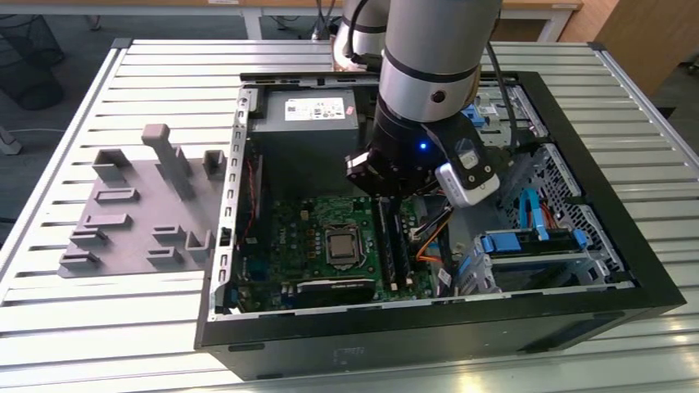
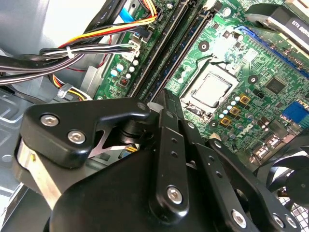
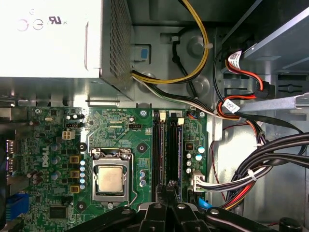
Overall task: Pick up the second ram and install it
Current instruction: 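Insert the second ram into the second slot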
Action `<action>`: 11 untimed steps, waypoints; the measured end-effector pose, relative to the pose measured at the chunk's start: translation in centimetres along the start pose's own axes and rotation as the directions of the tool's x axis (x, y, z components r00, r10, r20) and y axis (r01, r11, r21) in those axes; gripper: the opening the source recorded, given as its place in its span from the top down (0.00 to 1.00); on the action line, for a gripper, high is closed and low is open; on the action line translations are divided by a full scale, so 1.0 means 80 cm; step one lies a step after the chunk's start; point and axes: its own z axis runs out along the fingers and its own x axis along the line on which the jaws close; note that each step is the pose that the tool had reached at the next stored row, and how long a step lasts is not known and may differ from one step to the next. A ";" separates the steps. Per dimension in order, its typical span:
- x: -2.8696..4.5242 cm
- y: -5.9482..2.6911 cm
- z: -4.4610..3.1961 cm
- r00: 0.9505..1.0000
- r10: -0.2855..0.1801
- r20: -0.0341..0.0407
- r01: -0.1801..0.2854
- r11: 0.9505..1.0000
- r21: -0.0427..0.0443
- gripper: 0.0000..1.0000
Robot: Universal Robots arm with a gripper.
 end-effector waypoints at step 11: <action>0.0000 0.000 -0.0011 1.000 0.000 0.000 0.000 1.000 0.000 0.89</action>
